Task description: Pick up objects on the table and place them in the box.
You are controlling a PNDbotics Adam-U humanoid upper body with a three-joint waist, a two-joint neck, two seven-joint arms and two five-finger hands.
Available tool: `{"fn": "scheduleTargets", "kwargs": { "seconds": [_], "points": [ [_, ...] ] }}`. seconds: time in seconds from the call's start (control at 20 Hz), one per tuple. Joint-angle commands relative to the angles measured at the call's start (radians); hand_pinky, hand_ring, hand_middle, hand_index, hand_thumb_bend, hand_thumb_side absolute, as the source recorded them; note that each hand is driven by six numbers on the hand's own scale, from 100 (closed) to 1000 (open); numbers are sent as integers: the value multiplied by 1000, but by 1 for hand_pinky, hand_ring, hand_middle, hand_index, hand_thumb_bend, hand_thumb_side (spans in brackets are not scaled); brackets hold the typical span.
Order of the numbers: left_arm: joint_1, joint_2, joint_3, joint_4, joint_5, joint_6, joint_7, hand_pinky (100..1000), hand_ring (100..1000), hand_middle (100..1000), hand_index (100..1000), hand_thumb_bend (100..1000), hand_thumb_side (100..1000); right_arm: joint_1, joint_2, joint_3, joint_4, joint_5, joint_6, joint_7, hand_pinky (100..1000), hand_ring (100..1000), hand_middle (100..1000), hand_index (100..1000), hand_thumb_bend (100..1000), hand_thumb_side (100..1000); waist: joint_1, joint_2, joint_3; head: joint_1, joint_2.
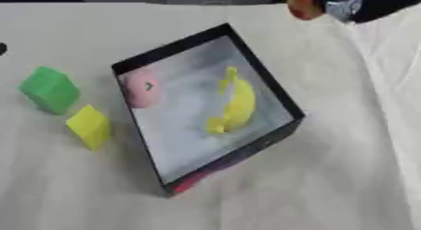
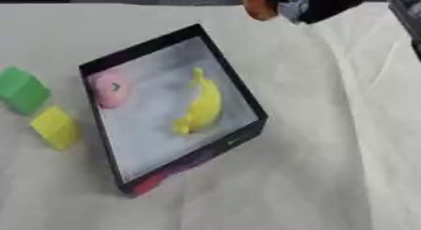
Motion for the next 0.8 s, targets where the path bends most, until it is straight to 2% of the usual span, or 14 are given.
{"fn": "scheduleTargets", "kwargs": {
  "seconds": [0.05, 0.3, 0.5, 0.8],
  "points": [
    [17, 41, 19, -21, -12, -6, 14, 802, 776, 782, 805, 191, 908, -43, 38, 10, -64, 21, -3, -9, 834, 672, 502, 653, 100, 240, -2, -53, 0, -18, 13],
    [73, 88, 42, -21, -23, -31, 41, 803, 777, 782, 806, 183, 905, -74, 131, 57, -76, 47, -15, 22, 826, 656, 497, 648, 100, 244, -2, -63, 1, -34, 33],
    [120, 129, 71, -21, -23, -58, 73, 803, 776, 782, 805, 178, 901, -78, 198, 89, -62, 88, -30, 48, 817, 641, 489, 640, 100, 266, -4, -67, -1, -22, 43],
    [175, 177, 97, -21, -10, -96, 101, 803, 776, 781, 805, 172, 899, -63, 246, 142, 2, 175, -72, 75, 810, 639, 487, 641, 100, 323, -2, -64, 3, -18, 40]
  ]
}}
